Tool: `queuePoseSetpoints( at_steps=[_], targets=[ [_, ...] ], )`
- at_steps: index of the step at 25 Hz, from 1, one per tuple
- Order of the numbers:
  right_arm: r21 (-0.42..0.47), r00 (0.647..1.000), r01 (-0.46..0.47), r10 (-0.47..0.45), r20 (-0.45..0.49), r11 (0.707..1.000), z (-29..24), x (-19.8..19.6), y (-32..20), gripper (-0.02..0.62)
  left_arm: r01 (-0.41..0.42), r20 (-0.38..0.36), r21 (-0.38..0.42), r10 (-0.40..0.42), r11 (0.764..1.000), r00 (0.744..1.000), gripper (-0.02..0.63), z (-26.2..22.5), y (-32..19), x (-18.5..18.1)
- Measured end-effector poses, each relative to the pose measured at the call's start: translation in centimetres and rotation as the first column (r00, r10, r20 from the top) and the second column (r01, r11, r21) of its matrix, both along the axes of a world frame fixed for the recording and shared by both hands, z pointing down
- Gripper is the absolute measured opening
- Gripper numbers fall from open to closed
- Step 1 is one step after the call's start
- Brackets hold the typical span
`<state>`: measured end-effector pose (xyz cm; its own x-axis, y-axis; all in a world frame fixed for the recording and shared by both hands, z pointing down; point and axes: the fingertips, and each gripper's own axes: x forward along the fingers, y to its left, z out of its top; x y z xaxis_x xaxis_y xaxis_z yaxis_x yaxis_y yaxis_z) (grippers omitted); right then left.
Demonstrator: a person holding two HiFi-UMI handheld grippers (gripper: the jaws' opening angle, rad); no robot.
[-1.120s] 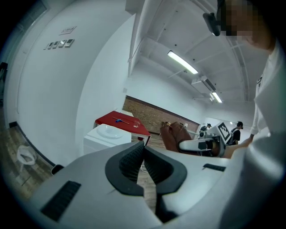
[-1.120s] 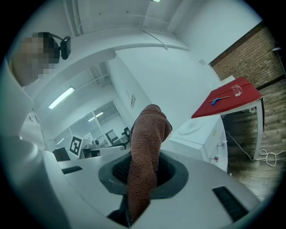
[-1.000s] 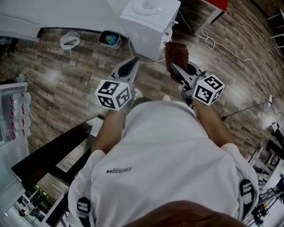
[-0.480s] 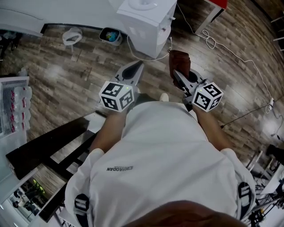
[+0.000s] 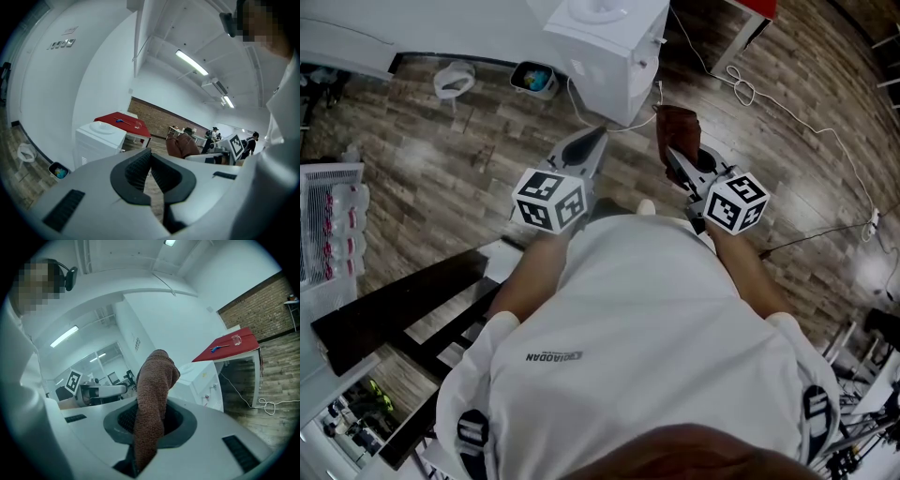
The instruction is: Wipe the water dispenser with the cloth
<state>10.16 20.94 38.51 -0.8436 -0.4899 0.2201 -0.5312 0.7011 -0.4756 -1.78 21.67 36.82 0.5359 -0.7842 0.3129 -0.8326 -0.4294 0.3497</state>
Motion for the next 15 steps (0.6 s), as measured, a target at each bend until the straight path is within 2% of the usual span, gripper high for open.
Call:
queuePoseSetpoints(
  at_steps=[15],
  targets=[
    [0.001,1.0,0.014,-0.014,-0.025,1.0,0.49,-0.15,0.28,0.051,-0.001,0.021,0.009,0.0,1.0,1.0,-0.004,-0.16,0.4,0.31]
  ],
)
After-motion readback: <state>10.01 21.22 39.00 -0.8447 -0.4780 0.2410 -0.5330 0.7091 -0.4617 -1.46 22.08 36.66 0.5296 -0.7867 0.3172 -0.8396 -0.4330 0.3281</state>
